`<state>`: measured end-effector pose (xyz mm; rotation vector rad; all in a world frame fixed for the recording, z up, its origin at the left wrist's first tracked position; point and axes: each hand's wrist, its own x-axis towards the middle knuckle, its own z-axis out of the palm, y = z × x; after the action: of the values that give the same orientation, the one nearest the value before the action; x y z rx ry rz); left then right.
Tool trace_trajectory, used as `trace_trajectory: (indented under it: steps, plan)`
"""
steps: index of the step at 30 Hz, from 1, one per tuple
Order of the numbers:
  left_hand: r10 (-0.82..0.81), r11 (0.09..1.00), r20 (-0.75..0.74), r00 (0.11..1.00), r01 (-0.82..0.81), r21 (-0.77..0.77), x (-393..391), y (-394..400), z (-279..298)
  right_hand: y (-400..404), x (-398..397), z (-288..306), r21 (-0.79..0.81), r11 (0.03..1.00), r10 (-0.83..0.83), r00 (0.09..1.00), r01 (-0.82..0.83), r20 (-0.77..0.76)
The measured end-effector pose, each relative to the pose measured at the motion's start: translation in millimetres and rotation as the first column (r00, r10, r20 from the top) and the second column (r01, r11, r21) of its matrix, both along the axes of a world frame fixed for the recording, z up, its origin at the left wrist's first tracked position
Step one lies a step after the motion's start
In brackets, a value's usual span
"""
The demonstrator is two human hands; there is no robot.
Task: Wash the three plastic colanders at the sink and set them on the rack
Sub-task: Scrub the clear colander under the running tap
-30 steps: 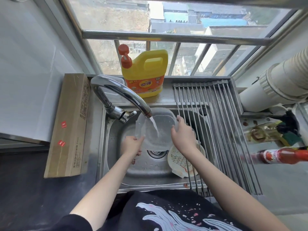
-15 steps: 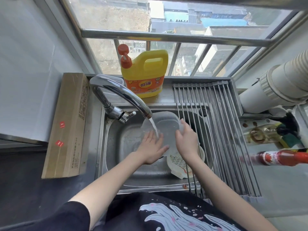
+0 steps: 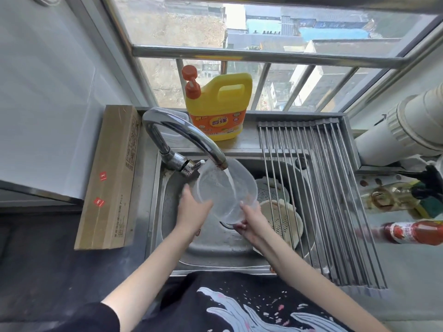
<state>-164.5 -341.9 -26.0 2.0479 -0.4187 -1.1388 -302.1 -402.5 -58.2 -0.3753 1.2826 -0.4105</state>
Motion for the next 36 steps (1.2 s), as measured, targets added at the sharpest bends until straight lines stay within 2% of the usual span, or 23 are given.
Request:
trace_trajectory:
  steps: [1, 2, 4, 6, 8, 9, 10, 12, 14, 15, 17, 18, 20, 21, 22, 23, 25, 26, 28, 31, 33, 35, 36]
  plan:
    - [0.094, 0.996, -0.202, 0.975, -0.093, 0.018, 0.2, -3.2, -7.5, 7.4, -0.8, -5.6, -0.019, 0.999, -0.044, 0.998, 0.045, 0.047]
    - [0.14, 0.99, -0.288, 0.947, -0.14, 0.021, 1.2, -4.9, -13.3, 13.5, -1.2, -7.8, -0.047, 0.996, -0.074, 0.994, 0.078, 0.084]
    - [0.158, 0.987, -0.321, 0.934, -0.152, 0.045, 4.8, -9.5, -23.8, 19.3, -5.1, -8.1, -0.154, 0.986, -0.047, 0.997, 0.057, 0.068]
    - [0.232, 0.972, -0.466, 0.854, -0.182, 0.15, 4.6, -15.9, -32.8, 15.2, -11.8, -5.0, -0.388, 0.918, 0.033, 0.99, -0.085, -0.138]
    - [0.322, 0.939, -0.595, 0.737, -0.169, 0.299, -0.8, -17.3, -38.2, 6.9, -15.5, 1.9, -0.613, 0.736, 0.04, 0.923, -0.285, -0.382]
    - [0.34, 0.932, -0.639, 0.69, -0.155, 0.328, -3.9, -17.6, -40.3, 2.4, -13.8, 8.6, -0.656, 0.644, 0.041, 0.874, -0.394, -0.485]
    - [0.342, 0.928, -0.652, 0.677, -0.133, 0.349, -7.0, -18.1, -41.8, -2.6, -8.5, 17.3, -0.652, 0.573, 0.056, 0.817, -0.497, -0.573]
    - [0.346, 0.916, -0.694, 0.632, -0.067, 0.397, -9.9, -17.8, -46.5, -17.0, 6.0, 32.6, -0.533, 0.486, 0.129, 0.66, -0.693, -0.74]
    - [0.34, 0.9, -0.723, 0.601, 0.015, 0.435, -4.8, -14.9, -44.0, -37.1, 12.1, 41.8, -0.34, 0.486, 0.254, 0.503, -0.805, -0.827]
    - [0.32, 0.9, -0.736, 0.597, 0.05, 0.432, 1.2, -13.5, -39.6, -46.0, 10.7, 43.7, -0.253, 0.53, 0.333, 0.473, -0.809, -0.816]
    - [0.234, 0.901, -0.702, 0.672, 0.122, 0.417, 16.7, -8.1, -23.8, -48.3, 3.4, 39.5, -0.101, 0.655, 0.489, 0.522, -0.749, -0.698]
    - [0.157, 0.89, -0.644, 0.749, 0.176, 0.421, 24.4, -6.4, -15.1, -41.7, 0.3, 34.4, -0.039, 0.71, 0.542, 0.582, -0.703, -0.606]
    - [-0.032, 0.848, -0.41, 0.911, 0.242, 0.471, 37.9, -3.2, -3.5, -19.4, -0.9, 19.6, 0.042, 0.783, 0.587, 0.714, -0.621, -0.382]
    - [-0.114, 0.845, -0.256, 0.96, 0.23, 0.482, 42.3, -3.4, -0.5, -6.4, 1.1, 11.3, 0.073, 0.8, 0.591, 0.76, -0.596, -0.272]
    - [-0.206, 0.848, -0.093, 0.974, 0.225, 0.481, 45.1, -4.9, 2.0, 5.5, 4.0, 5.5, 0.1, 0.811, 0.584, 0.791, -0.576, -0.182]
    - [-0.321, 0.839, 0.065, 0.945, 0.252, 0.482, 48.0, -6.2, 1.1, 15.4, 6.6, 0.1, 0.119, 0.827, 0.562, 0.819, -0.55, -0.119]
    - [-0.488, 0.815, 0.268, 0.831, 0.324, 0.481, 49.0, -6.4, 0.1, 24.5, 9.3, -8.1, 0.133, 0.875, 0.475, 0.878, -0.465, -0.052]
    - [-0.495, 0.829, 0.31, 0.812, 0.333, 0.449, 48.2, -4.6, -2.0, 24.5, 9.1, -10.8, 0.12, 0.901, 0.426, 0.903, -0.418, -0.051]
    - [-0.394, 0.902, 0.273, 0.878, 0.31, 0.301, 46.5, 2.1, -12.0, 17.7, 5.4, -12.3, 0.041, 0.921, 0.389, 0.91, -0.388, -0.14]
    - [-0.205, 0.978, 0.051, 0.978, 0.202, 0.052, 42.1, 10.8, -23.8, -2.2, -5.9, -4.6, -0.104, 0.908, 0.369, 0.891, -0.406, -0.263]
    - [-0.163, 0.986, -0.046, 0.986, 0.16, -0.053, 35.7, 12.1, -25.1, -15.5, -13.9, 2.8, -0.094, 0.94, 0.31, 0.937, -0.328, -0.161]
    - [-0.215, 0.967, 0.089, 0.973, 0.225, -0.121, 26.2, 8.1, -21.2, -28.1, -21.5, 10.4, 0.032, 0.986, 0.164, 0.986, -0.165, 0.038]
    - [-0.234, 0.953, 0.234, 0.944, 0.27, -0.135, 21.3, 5.1, -17.8, -33.4, -25.7, 12.6, 0.126, 0.99, 0.041, 0.991, -0.058, 0.131]
